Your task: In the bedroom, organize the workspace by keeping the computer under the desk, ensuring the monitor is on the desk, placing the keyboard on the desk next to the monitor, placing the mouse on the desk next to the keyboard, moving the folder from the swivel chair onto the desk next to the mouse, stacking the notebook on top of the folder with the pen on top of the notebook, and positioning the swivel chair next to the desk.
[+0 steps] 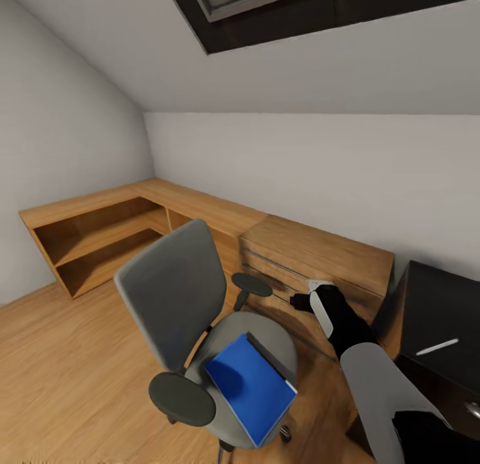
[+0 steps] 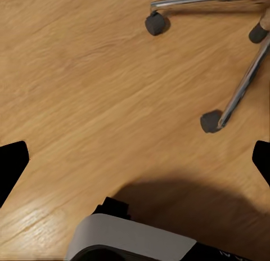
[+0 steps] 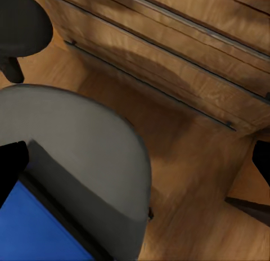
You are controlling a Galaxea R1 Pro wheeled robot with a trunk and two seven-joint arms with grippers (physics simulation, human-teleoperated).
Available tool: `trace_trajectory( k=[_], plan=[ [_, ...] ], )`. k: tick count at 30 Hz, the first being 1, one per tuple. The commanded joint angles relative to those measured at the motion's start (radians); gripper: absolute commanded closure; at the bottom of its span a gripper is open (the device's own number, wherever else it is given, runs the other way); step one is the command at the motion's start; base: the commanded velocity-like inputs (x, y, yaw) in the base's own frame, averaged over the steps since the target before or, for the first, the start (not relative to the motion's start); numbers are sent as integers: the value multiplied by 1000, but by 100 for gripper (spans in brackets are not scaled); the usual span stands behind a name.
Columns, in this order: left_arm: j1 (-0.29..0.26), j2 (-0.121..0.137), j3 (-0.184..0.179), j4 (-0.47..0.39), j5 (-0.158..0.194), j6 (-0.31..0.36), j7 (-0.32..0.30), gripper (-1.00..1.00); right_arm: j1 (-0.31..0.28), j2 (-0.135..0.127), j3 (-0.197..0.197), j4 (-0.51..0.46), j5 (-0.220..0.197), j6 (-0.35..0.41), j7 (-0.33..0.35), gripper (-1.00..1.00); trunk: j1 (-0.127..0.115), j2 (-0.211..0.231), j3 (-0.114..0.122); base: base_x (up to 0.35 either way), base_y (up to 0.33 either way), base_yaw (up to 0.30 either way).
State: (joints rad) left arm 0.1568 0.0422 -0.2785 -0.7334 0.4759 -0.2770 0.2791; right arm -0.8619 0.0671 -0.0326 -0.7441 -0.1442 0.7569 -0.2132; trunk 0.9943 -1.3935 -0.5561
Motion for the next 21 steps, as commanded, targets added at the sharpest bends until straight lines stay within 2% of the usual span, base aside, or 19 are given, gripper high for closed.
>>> trace_trajectory(
  k=[1,7,16,21],
  plan=[
    [0,2,-7,-2,10,-5,8,-100,0,2,-2,-1,-11,2,-8,-100,0,-1,-2,0,0,209],
    [0,3,15,-14,12,-5,9,-100,4,6,1,-1,-11,1,-5,-100,0,-1,-8,0,0,209],
    [0,4,105,-65,14,-5,5,-100,13,7,28,0,-13,0,0,-100,0,-1,-17,0,0,209],
    [0,5,134,-76,14,-5,4,-100,21,9,47,0,-14,0,1,-100,0,-1,-21,0,0,209]
  ],
)
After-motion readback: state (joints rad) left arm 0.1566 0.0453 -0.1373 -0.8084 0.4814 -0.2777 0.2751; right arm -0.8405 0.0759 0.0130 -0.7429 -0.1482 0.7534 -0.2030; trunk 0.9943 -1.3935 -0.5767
